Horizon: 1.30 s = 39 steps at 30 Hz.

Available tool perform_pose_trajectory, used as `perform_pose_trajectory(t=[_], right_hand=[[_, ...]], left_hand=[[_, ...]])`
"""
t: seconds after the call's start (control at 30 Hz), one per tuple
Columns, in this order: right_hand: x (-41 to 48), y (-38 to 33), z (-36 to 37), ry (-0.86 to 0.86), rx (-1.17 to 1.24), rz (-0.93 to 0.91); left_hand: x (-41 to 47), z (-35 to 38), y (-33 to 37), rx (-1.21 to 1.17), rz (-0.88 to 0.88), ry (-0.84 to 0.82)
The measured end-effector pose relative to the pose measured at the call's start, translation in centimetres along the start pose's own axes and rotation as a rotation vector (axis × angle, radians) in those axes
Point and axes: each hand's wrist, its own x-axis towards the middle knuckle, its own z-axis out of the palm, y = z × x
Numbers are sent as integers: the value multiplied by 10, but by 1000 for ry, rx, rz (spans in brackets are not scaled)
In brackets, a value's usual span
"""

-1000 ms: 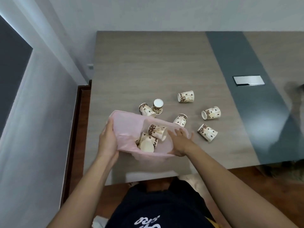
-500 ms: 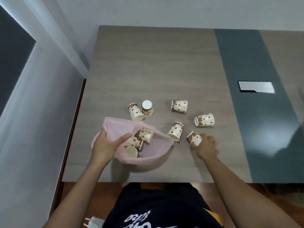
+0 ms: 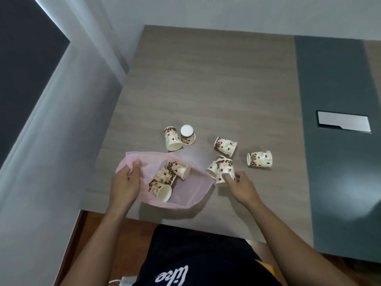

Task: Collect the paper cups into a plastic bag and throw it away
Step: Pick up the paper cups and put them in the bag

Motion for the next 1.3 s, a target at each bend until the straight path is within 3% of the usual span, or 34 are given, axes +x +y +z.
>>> perform_pose_trajectory(t=[0.1, 0.23, 0.4, 0.57, 0.83, 1.1, 1.3], right_hand=[[-11, -32, 27, -224, 41, -152], [-27, -82, 79, -401, -200, -317], [-37, -126, 147, -342, -261, -358], [-30, -127, 164, -337, -294, -409], [1, -96, 83, 171, -174, -314], [36, -103, 53, -161, -611, -206], [38, -86, 66, -51, -452, -177]], left_hand=[[5, -2, 3, -39, -2, -48], [14, -2, 5, -134, 24, -104], [33, -4, -3, -238, 93, -193], [54, -7, -18, -285, 55, -222], [72, 3, -24, -404, 1, -222], [63, -5, -20, -358, -14, -272], [65, -13, -12, -355, -11, -239]])
